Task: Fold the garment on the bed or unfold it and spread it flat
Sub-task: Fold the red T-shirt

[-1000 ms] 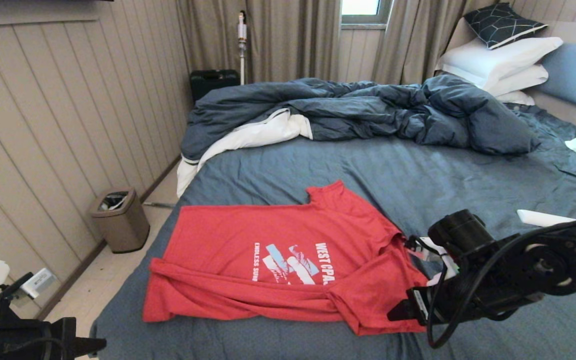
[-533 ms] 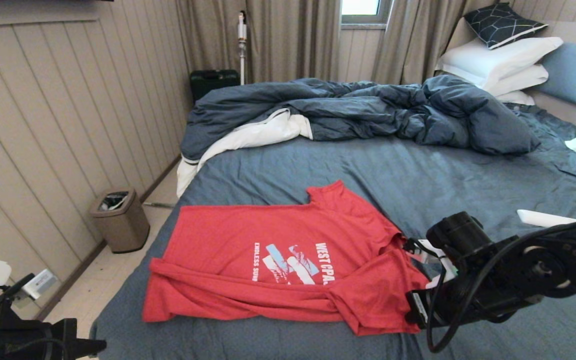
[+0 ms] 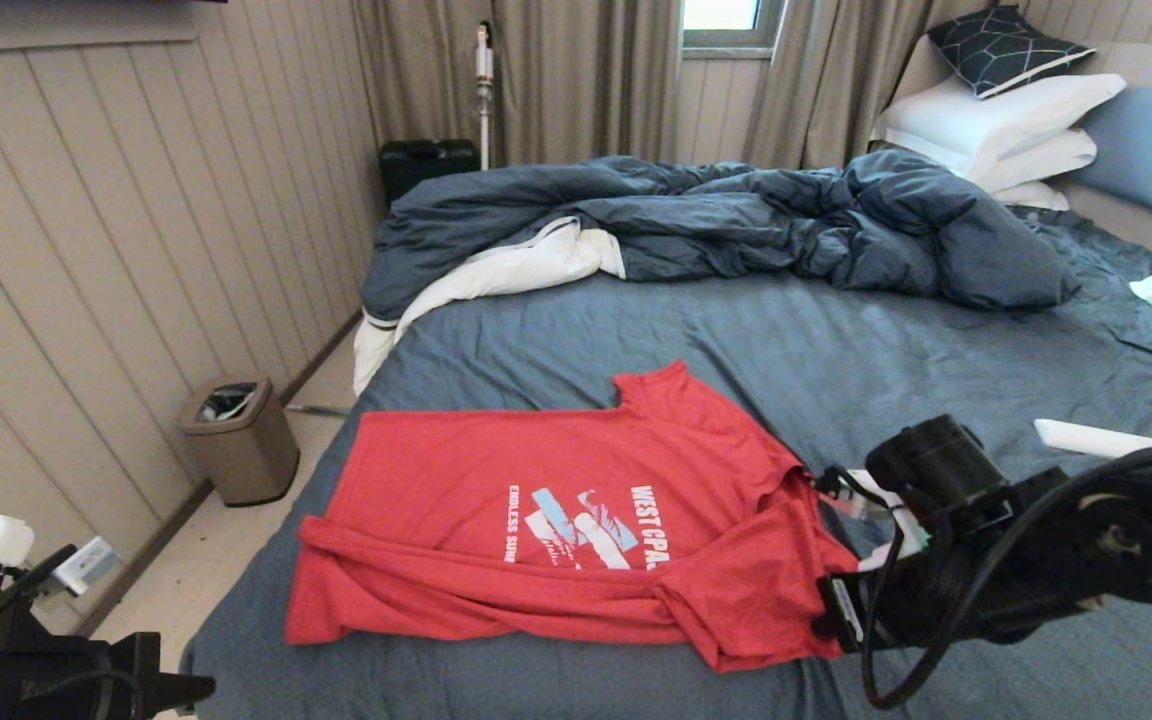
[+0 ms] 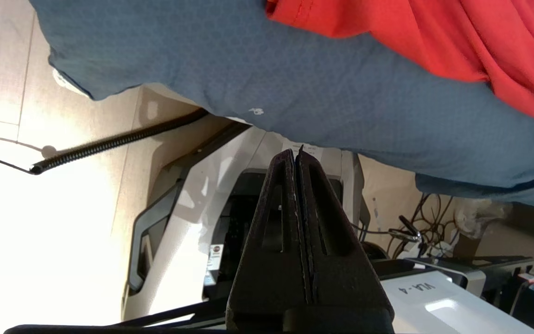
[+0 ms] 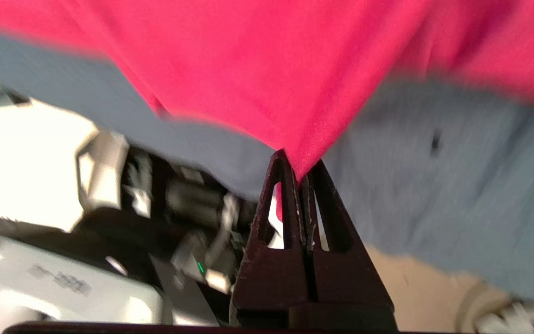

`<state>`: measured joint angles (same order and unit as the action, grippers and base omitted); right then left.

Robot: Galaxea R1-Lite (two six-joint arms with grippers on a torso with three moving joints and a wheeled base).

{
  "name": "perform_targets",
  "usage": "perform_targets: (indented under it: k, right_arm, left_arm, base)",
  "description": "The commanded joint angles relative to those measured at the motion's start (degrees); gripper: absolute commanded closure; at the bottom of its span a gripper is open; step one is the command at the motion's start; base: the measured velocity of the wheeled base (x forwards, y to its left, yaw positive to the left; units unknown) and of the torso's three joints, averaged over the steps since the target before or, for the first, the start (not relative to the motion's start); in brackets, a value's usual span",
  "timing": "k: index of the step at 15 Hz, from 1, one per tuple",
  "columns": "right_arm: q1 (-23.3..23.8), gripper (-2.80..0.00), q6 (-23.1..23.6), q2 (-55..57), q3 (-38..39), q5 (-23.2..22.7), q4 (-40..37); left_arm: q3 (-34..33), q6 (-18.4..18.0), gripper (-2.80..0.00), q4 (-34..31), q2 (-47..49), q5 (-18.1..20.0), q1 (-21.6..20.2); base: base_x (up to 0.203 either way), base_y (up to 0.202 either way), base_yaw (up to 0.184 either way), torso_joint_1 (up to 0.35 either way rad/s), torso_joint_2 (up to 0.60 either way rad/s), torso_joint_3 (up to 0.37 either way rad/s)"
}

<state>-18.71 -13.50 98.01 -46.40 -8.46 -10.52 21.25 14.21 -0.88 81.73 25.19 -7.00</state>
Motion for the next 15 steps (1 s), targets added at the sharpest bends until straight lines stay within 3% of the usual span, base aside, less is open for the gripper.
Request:
perform_targets:
  k: [1,7,15]
  right_arm:
    - [-0.01,0.0,-0.98,0.13,-4.54,-0.07,-0.01]
    - [1.73,0.0,-2.9,11.26,-20.91,0.11,-1.07]
    - [4.95,0.0,-10.46,20.25,-31.75,0.79,-1.27]
  left_arm:
    - [-0.15,0.11,0.0,-0.01,-0.08,0.21,-0.03]
    - [-0.15,0.11,0.0,0.0,0.47,0.21,0.05]
    - [0.2,0.2,0.0,0.17,0.89,0.21,-0.03]
  base:
    - [0.0,0.0,0.0,0.0,0.0,0.0]
    - [0.0,0.0,0.0,0.0,0.0,0.0]
    - [0.0,0.0,0.0,0.0,0.0,0.0]
